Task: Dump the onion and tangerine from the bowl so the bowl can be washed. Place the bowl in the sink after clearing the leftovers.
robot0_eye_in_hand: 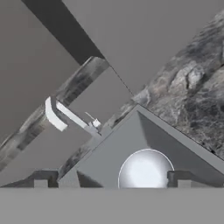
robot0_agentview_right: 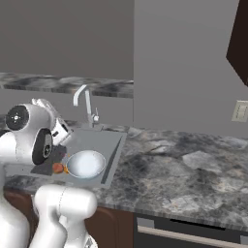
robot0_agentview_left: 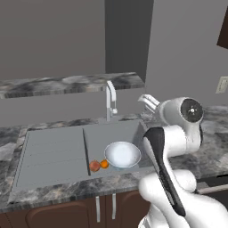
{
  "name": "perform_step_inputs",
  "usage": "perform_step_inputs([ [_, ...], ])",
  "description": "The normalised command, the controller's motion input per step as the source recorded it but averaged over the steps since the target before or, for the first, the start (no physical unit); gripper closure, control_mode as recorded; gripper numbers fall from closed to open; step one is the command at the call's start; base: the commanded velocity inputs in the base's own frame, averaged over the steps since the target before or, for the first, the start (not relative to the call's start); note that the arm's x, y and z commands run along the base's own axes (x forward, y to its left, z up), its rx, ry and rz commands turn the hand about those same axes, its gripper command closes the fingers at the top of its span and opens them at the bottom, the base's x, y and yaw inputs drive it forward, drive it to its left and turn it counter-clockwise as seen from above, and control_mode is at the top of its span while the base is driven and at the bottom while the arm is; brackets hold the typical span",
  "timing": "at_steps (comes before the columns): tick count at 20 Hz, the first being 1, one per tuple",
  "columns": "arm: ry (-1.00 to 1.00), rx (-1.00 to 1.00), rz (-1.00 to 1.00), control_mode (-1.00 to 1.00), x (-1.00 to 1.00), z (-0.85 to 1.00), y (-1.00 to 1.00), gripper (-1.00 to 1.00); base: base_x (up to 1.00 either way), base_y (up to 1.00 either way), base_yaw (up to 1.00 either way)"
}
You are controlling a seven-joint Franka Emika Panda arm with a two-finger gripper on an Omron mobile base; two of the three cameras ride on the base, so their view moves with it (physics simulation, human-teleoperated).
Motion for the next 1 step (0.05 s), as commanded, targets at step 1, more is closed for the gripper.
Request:
perform_step_inputs([
  [1, -0.57, 0.00, 0.07, -1.00, -1.00, 0.85, 0.00, -1.00, 0.00, 0.00, 0.00],
])
